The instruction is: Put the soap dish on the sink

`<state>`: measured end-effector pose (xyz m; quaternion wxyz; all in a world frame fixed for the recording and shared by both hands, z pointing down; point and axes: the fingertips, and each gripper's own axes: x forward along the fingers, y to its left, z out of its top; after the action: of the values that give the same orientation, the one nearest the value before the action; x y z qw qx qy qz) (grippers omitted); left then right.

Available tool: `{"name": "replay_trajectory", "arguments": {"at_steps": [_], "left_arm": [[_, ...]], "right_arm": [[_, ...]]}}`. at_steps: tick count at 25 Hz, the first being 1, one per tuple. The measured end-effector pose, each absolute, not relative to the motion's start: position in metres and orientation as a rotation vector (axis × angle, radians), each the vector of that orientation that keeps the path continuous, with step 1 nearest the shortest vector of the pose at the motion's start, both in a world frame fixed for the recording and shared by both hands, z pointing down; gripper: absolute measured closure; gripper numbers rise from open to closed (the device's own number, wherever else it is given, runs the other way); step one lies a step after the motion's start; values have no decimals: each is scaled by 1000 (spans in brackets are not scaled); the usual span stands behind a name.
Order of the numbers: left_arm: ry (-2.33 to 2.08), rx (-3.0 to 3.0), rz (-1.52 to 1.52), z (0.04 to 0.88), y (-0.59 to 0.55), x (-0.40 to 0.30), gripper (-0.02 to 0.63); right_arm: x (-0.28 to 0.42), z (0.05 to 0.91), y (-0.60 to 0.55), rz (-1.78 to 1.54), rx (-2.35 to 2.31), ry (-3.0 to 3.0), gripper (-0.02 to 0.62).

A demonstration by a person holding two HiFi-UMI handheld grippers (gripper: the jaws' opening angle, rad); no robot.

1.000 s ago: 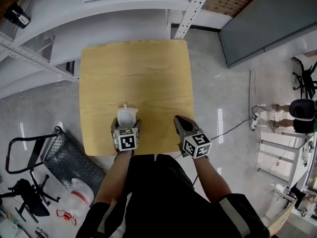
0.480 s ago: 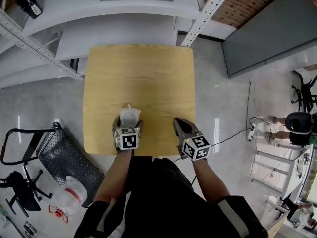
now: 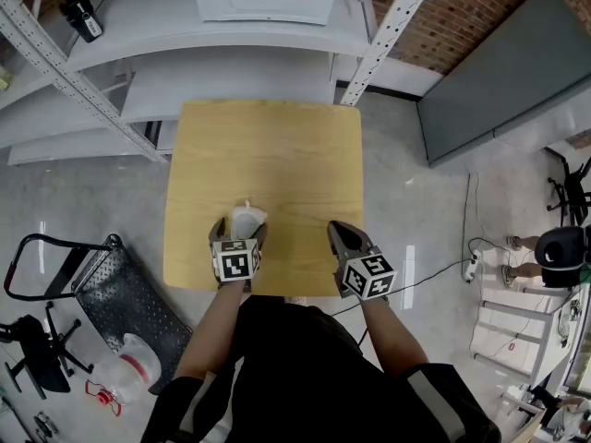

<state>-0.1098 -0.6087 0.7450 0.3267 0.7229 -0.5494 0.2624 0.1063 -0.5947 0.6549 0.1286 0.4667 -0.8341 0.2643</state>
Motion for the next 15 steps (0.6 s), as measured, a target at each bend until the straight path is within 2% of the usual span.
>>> {"name": "replay_trajectory", "arguments": {"at_steps": [6, 9, 11, 12, 13, 14, 15], "left_arm": [[-1476, 2077, 411, 671, -628, -102, 146], [-1447, 2190, 318, 635, -627, -92, 186], [-1417, 2242, 284, 618, -618, -82, 241], [-1433, 2255, 285, 612, -613, -80, 295], [-1470, 2264, 290, 605, -608, -79, 433], [-1507, 2277, 290, 598, -602, -77, 603], [-1532, 2299, 279, 590, -595, -74, 604]], "right_arm": [[118, 612, -608, 677, 1396, -2525, 591], [123, 592, -610, 644, 1411, -2580, 591], [128, 580, -605, 691, 1440, -2618, 591], [131, 573, -601, 736, 1461, -2644, 591], [133, 565, -597, 777, 1478, -2672, 591], [134, 558, -592, 800, 1486, -2702, 591], [133, 551, -588, 805, 1481, -2730, 591]]}}
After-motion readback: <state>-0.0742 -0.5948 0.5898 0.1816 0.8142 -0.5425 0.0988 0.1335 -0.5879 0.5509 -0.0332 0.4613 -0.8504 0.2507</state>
